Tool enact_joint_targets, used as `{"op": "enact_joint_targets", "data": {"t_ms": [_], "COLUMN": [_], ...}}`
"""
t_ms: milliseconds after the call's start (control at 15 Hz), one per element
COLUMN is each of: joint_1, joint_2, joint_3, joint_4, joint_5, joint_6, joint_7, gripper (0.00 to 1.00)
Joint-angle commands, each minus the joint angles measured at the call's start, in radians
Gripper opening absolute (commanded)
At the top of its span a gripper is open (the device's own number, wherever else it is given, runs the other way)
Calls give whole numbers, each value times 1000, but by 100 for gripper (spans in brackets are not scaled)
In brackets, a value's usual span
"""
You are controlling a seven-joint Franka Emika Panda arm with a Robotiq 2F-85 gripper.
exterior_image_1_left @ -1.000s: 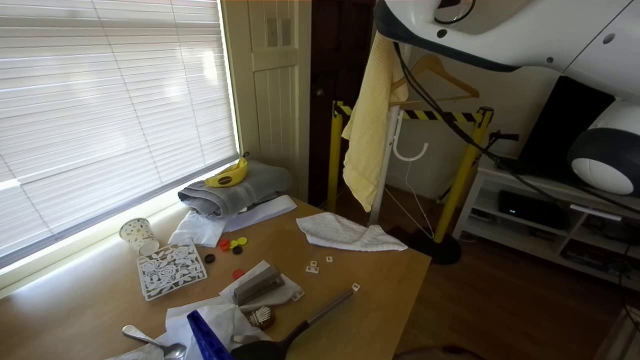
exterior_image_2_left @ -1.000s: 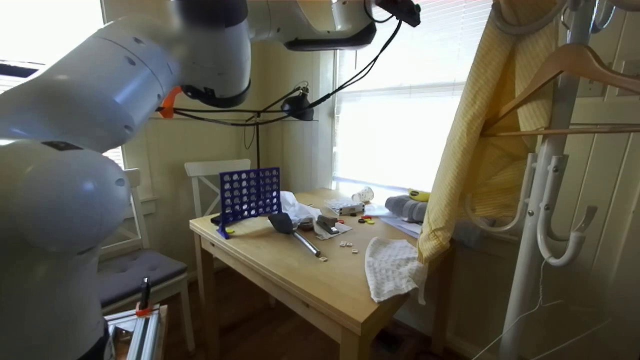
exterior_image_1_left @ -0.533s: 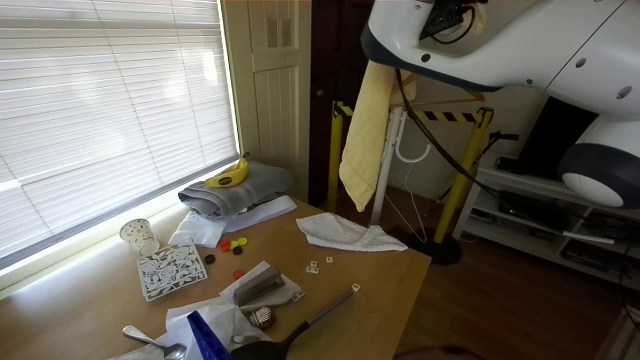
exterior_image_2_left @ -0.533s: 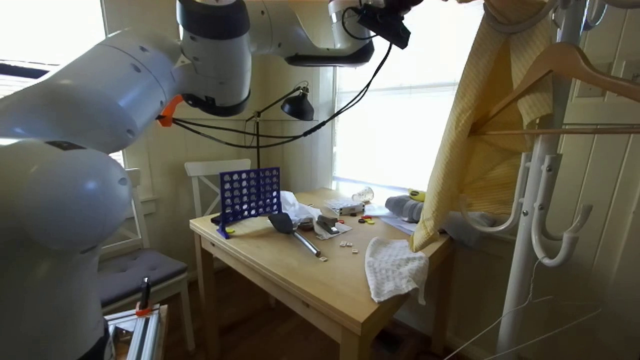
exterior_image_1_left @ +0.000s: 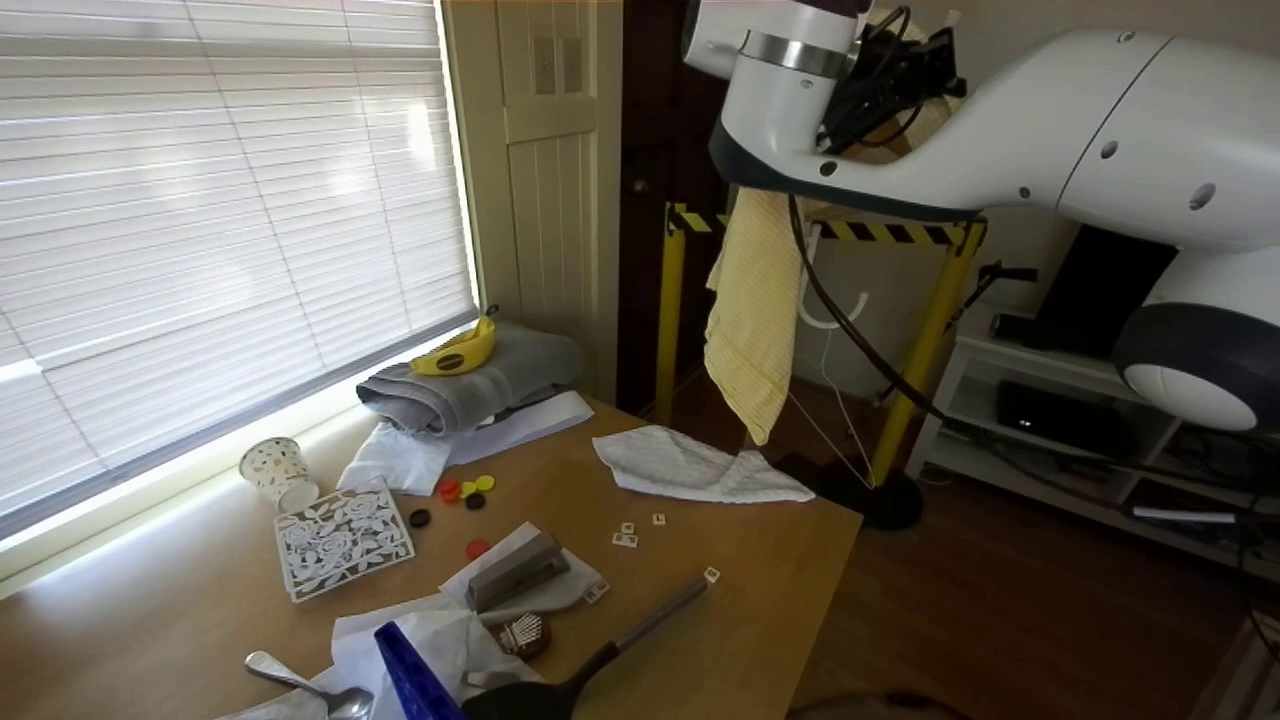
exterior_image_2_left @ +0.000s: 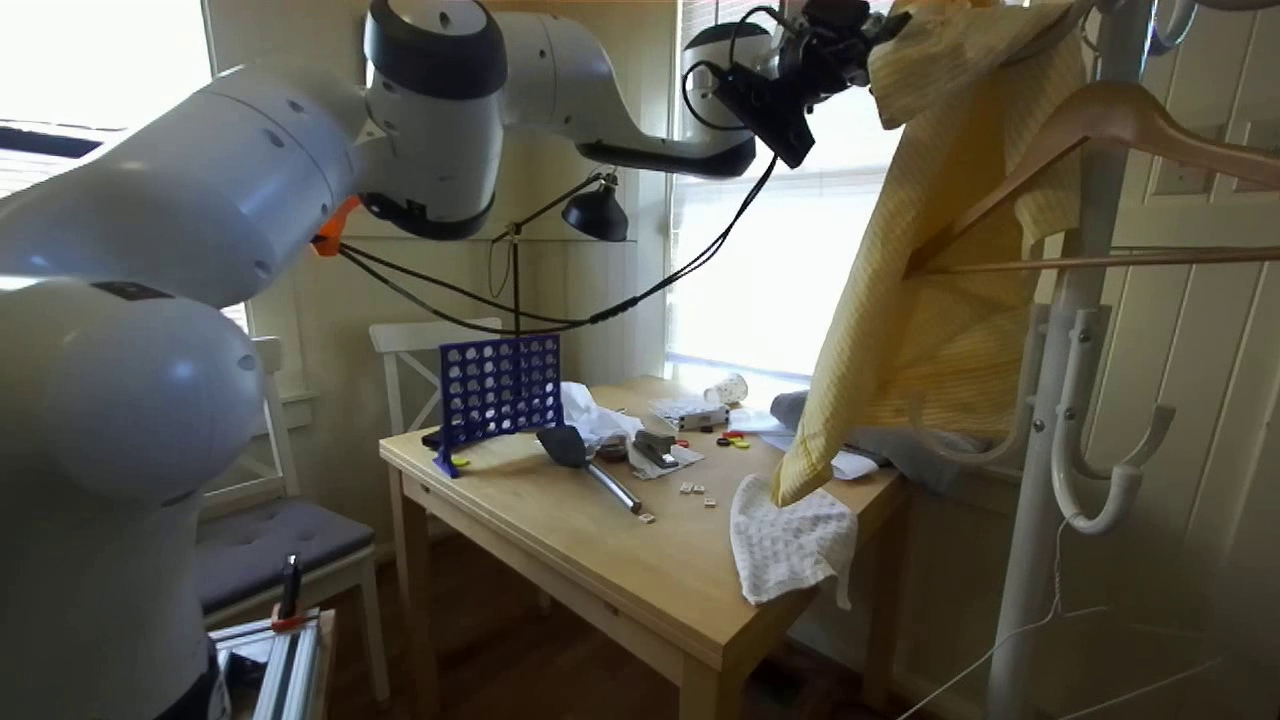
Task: Hang the yellow towel on the stand
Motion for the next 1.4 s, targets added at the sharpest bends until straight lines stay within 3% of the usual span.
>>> {"op": "enact_joint_targets", "data": {"t_ms": [0, 400, 600, 933, 1333], "joint_1": [-5, -25, -20, -1, 23], "joint_2": [-19, -48, -78, -137, -201], "joint_3": [43, 80, 111, 166, 231], "joint_4": [-52, -82, -148, -326, -553], "joint_5": [53, 183, 244, 338, 403], "joint_6": [7, 161, 325, 572, 767], "joint_7": [-14, 172, 194, 243, 224], "gripper": [0, 0, 0, 0, 0]}}
